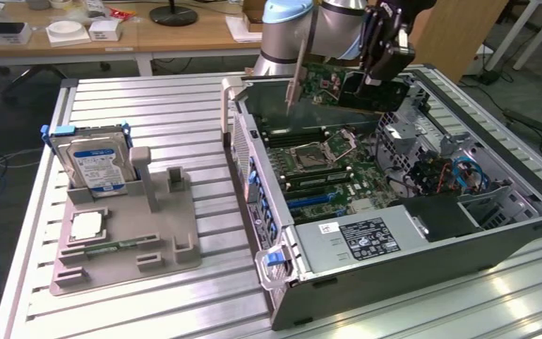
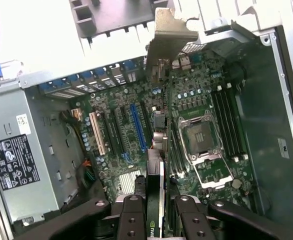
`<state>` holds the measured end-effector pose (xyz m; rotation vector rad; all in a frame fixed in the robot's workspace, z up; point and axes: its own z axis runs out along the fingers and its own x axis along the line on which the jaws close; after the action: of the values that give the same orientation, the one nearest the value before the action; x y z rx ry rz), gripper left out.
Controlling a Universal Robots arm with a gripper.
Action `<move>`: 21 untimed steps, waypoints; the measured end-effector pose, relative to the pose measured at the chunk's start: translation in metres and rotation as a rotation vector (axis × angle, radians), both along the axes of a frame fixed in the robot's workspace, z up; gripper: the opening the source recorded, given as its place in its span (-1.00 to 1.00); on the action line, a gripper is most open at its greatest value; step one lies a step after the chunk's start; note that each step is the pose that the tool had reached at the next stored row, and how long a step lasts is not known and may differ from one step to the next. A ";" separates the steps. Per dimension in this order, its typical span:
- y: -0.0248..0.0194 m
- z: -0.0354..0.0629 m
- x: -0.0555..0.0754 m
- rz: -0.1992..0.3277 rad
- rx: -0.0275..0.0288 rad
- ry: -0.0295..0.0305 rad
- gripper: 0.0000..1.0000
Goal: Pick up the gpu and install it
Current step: 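Insert the gpu into the slot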
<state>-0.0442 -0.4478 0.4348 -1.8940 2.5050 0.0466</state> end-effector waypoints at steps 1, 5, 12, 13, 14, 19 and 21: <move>0.0000 0.0000 0.000 0.012 0.0000 0.0000 -0.47; 0.0000 0.0000 0.000 0.060 0.0000 0.0000 -0.47; -0.0002 0.0000 0.000 0.117 -0.0001 0.0001 -0.47; -0.0003 -0.0001 0.000 0.129 -0.0001 0.0000 -0.47; -0.0003 -0.0001 0.000 0.141 0.0000 0.0000 -0.47; -0.0002 -0.0004 0.000 0.193 0.0001 0.0000 -0.47; -0.0003 -0.0006 0.000 0.213 0.0000 0.0000 -0.47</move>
<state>-0.0442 -0.4480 0.4342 -2.1515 2.2919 0.0465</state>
